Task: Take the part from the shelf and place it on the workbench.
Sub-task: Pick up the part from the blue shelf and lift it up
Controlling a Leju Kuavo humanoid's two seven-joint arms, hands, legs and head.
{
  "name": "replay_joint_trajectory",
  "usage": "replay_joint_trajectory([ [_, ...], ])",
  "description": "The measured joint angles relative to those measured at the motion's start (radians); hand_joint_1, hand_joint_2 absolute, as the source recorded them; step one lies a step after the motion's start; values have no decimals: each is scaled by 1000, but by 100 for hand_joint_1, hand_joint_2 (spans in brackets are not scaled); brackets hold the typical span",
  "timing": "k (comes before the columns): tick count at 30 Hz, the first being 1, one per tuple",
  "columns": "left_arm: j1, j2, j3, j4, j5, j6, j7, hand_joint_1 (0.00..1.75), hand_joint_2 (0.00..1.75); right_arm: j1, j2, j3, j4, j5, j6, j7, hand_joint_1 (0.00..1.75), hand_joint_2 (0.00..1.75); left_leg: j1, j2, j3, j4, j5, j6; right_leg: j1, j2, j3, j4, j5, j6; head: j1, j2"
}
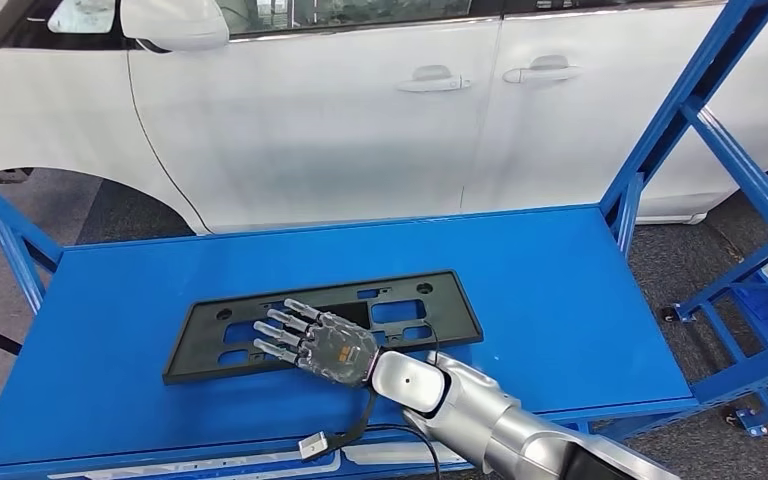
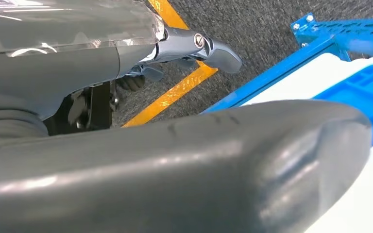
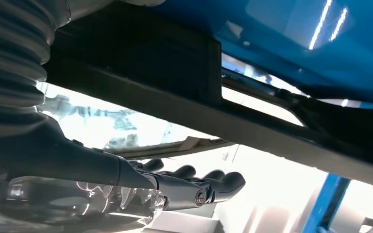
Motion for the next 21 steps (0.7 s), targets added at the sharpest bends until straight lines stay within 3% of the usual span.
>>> replay_joint_trajectory([
  [1,1,0,1,0,0,1,0,0,0,0,1,1,1,-2,10,10,0,175,1,0,-6,12,7,-2,0,0,0,1,0,0,0,0],
  [2,2,0,2,0,0,1,0,0,0,1,4,2,1,-4,21,21,0,175,2,0,8,-17,33,-3,0,1,1,1,-1,1,0,0],
  [4,2,1,4,0,1,2,0,0,0,1,8,2,-4,-5,42,38,0,175,4,1,69,-147,100,-3,0,2,3,5,-4,6,0,0],
  [5,0,1,4,0,1,2,0,0,0,0,9,2,-8,-6,53,45,0,175,4,1,96,-207,120,1,2,3,2,8,-6,10,0,0],
  [7,-1,1,4,0,0,1,0,0,0,0,11,2,-18,-8,73,56,0,175,0,0,119,-260,125,10,6,5,-1,11,-7,20,0,0],
  [10,-1,0,4,0,0,1,-1,0,0,0,11,1,-27,-11,91,71,0,175,2,1,121,-267,129,30,5,5,-5,20,-16,36,0,0],
  [12,-1,0,5,0,1,1,-2,0,0,1,11,-1,-30,-12,106,87,0,175,5,3,122,-273,134,42,3,4,-36,89,-61,46,0,0],
  [14,-1,1,6,0,1,1,-2,0,0,4,11,-3,-31,-12,132,108,0,175,3,4,120,-273,134,48,1,4,-99,220,-125,51,0,0],
  [15,-1,1,8,0,1,1,-3,0,0,6,11,-4,-31,-12,147,119,0,175,2,5,120,-273,134,49,0,4,-126,275,-143,52,0,0],
  [16,0,1,10,0,1,1,-4,0,0,7,12,-5,-32,-12,161,127,0,175,2,5,120,-273,134,49,-1,4,-138,299,-142,53,0,0],
  [17,0,1,11,0,1,1,-4,0,0,7,13,-7,-32,-11,172,132,0,175,2,5,121,-273,134,49,-2,4,-130,282,-121,52,0,0],
  [19,0,0,13,0,1,1,-4,0,0,7,15,-11,-32,-10,184,136,0,175,2,4,125,-272,133,46,-2,4,-66,156,-51,45,0,0],
  [21,0,-1,16,0,1,1,-4,0,0,6,18,-13,-33,-9,187,138,0,175,-2,1,125,-268,131,38,2,4,-11,41,-13,36,0,0],
])
